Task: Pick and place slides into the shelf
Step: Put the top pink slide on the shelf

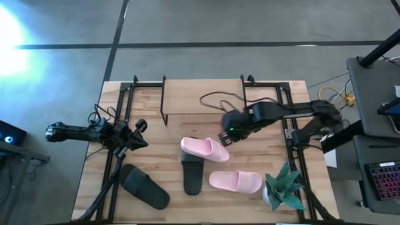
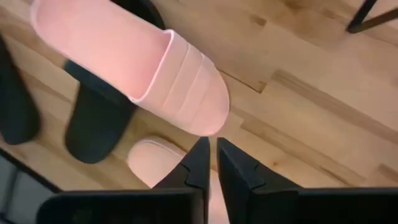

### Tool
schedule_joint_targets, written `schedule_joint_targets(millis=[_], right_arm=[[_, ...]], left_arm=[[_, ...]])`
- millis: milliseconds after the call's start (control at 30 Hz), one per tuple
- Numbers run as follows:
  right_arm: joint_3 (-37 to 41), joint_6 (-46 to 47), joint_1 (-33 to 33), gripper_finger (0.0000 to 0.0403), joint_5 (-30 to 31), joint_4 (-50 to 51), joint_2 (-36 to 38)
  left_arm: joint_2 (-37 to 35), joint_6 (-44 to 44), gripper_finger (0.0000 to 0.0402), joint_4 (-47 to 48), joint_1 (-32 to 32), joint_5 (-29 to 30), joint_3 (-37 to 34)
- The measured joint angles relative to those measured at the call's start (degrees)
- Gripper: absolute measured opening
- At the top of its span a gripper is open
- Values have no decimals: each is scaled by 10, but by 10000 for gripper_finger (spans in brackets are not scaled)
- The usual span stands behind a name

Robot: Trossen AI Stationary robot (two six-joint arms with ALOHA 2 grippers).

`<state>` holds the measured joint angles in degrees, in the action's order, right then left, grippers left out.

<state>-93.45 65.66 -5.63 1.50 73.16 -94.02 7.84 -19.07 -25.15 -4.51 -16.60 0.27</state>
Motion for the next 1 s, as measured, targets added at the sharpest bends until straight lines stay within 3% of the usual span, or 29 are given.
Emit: schedule_joint_targets(millis=[367,633,800,1000], right_arm=[[-221,-27,-4,150,0,138,-196],[-315,-27,-3,228,-19,168,-306],[-339,-26,-2,255,-18,168,-350],[-356,1,2,259,-14,169,-381]], left_arm=[[0,0,0,0,0,0,0],[0,0,0,0,0,0,0],[0,0,0,0,0,0,0],[0,0,0,0,0,0,0]])
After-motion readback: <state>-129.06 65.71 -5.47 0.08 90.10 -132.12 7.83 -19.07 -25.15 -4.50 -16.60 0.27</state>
